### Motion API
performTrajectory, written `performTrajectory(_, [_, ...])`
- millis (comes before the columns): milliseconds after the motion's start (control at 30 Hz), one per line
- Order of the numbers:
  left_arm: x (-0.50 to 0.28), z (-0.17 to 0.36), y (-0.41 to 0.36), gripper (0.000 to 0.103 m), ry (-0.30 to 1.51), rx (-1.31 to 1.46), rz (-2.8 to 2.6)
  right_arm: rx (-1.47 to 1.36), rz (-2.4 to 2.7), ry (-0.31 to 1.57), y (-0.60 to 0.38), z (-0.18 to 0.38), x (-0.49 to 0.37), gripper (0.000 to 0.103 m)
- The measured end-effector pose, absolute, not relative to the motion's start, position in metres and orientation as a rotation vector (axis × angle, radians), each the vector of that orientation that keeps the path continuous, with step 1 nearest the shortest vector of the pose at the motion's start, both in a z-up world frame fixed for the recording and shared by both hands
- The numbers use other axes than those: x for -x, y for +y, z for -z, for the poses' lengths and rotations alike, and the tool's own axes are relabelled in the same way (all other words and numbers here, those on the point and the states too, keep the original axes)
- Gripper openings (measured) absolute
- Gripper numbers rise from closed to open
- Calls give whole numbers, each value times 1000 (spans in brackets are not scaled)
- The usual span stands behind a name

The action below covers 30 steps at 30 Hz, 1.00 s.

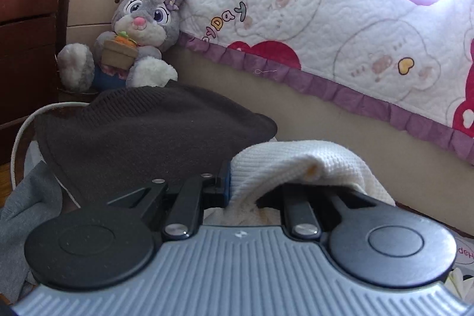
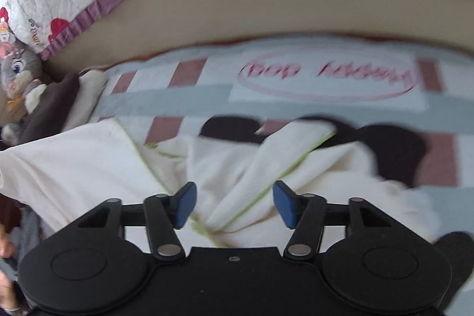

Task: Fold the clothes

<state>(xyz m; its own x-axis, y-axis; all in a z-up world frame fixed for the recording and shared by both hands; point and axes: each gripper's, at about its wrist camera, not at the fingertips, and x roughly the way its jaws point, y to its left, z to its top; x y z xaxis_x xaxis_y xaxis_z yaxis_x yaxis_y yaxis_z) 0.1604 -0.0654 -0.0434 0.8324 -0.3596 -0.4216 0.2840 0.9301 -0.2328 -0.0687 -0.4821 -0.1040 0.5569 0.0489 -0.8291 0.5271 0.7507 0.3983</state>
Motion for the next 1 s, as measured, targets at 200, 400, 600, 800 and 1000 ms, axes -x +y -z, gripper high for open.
performTrajectory(200, [-163, 48, -75, 14, 512, 101, 427, -701, 427, 961, -495, 149, 47, 72])
performTrajectory(400, [-163, 65, -99, 14, 573, -24, 441, -331, 432, 845, -460, 150, 41, 10])
performTrajectory(600, [-163, 68, -116, 14, 727, 97, 609, -214, 517, 643, -466, 79, 34, 9])
performTrajectory(800, [-137, 22, -92, 14, 420, 89, 571, -306, 223, 495, -439, -5, 53, 9])
performTrajectory(1000, [-152, 39, -58, 14, 612, 117, 526, -557, -296, 882, -346, 54, 43, 9])
